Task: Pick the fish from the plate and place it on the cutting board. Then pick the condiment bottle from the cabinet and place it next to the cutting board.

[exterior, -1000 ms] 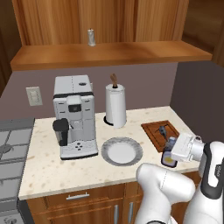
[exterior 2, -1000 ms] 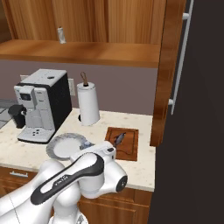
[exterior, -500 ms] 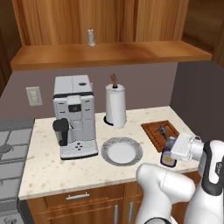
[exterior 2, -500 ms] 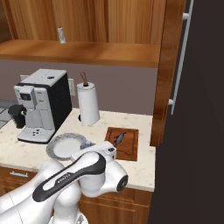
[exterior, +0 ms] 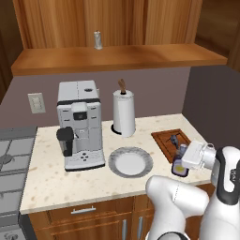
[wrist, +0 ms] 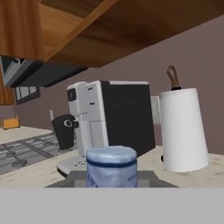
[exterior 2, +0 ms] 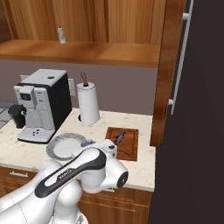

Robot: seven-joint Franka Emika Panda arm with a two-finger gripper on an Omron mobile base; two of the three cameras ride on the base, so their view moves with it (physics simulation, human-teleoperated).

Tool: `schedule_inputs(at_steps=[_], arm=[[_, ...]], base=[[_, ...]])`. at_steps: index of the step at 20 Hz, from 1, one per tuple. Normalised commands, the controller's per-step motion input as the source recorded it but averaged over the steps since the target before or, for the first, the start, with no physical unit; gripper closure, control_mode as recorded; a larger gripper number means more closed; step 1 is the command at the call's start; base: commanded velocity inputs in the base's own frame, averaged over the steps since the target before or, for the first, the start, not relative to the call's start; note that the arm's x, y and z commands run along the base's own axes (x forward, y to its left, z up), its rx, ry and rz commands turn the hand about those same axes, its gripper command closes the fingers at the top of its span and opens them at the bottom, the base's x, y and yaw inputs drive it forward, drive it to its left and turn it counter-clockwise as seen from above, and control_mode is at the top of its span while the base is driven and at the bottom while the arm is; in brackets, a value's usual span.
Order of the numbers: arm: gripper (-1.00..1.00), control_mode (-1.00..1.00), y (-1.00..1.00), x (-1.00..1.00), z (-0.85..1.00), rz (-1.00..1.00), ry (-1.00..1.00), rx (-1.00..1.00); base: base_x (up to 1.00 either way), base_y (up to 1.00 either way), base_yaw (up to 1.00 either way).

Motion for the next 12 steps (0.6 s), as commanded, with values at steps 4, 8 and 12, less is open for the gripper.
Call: schedule_inputs(at_steps=[4, 8, 12], arm=[[1.0, -1.0, 0.26, 0.08, -0.27, -0.06, -0.03, 0.0], [1.0, -1.0, 0.29, 0.03, -0.37, -0.05, -0.05, 0.0], [1.0, -1.0, 0.31, 0.02, -0.4, -0.04, -0.07, 0.0]], base=[[0.0, 0.0, 0.0], [0.0, 0.0, 0.0], [0.0, 0.0, 0.0]])
